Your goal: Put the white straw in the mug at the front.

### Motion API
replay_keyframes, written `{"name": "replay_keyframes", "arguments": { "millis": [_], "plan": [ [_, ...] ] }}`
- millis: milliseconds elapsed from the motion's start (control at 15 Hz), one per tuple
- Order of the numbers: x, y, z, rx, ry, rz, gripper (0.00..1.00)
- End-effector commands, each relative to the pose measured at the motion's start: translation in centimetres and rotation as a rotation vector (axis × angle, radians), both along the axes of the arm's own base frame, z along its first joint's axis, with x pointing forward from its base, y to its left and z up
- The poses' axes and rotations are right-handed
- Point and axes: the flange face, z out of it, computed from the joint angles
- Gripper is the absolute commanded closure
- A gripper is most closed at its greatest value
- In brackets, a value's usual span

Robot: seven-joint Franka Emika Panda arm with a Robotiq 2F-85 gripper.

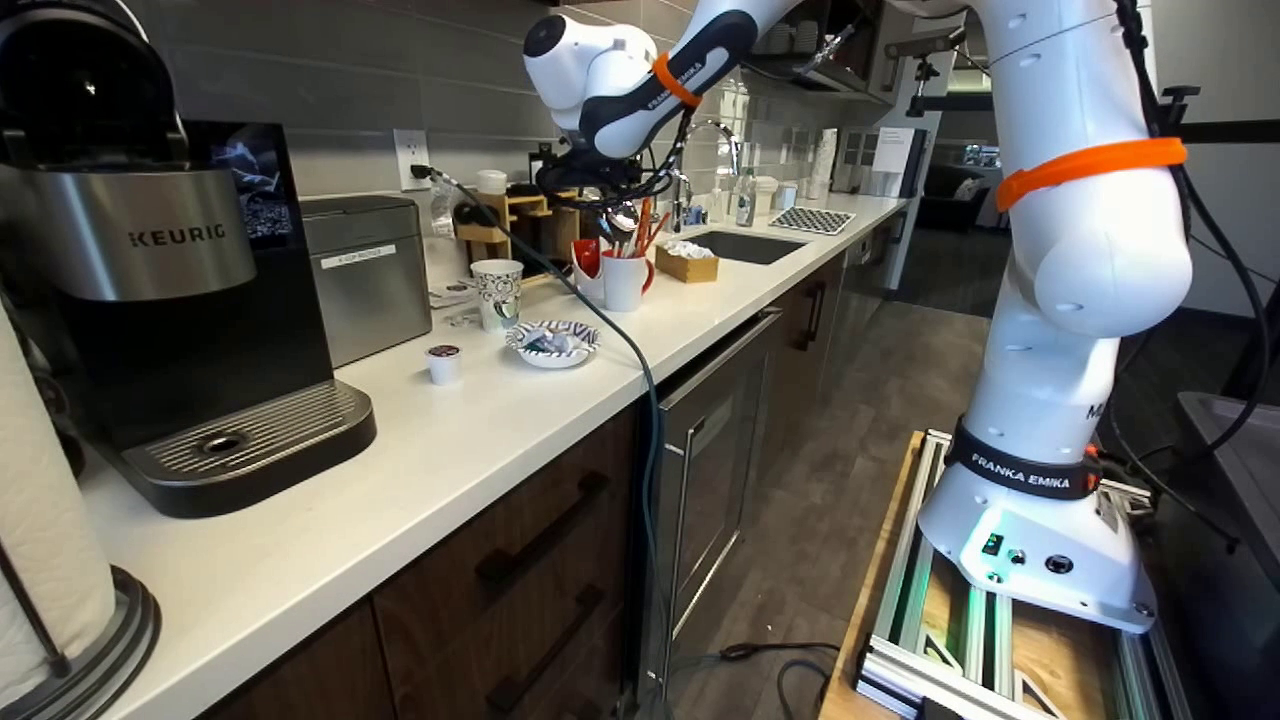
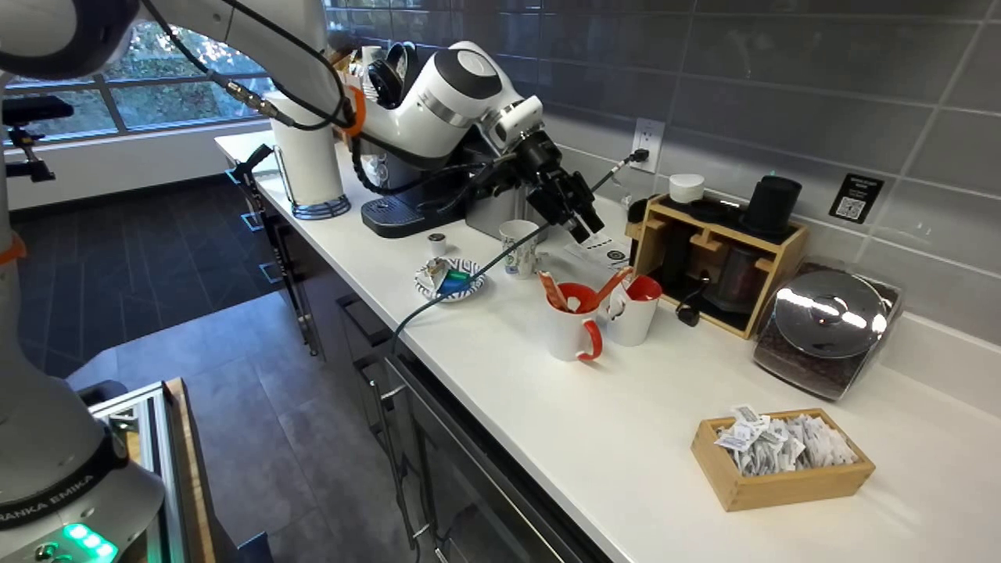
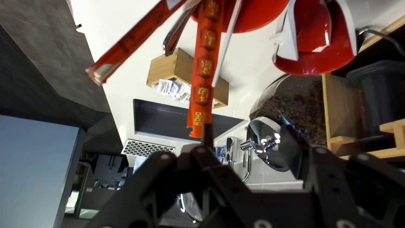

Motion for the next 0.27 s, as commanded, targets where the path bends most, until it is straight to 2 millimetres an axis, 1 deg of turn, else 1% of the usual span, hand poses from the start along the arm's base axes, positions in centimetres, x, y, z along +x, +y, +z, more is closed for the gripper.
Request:
{"name": "replay_keyframes", "arguments": {
  "millis": [0, 67, 133, 200],
  "plan": [
    [-2.5, 1.8, 2.6, 0.103, 0.020, 0.153, 0.10],
    [-2.8, 2.3, 3.0, 0.121, 0.027, 0.204, 0.04],
    [-3.3, 2.8, 3.4, 0.131, 0.033, 0.257, 0.01],
    [-1.1, 2.2, 3.0, 0.090, 0.020, 0.178, 0.13]
  ]
}}
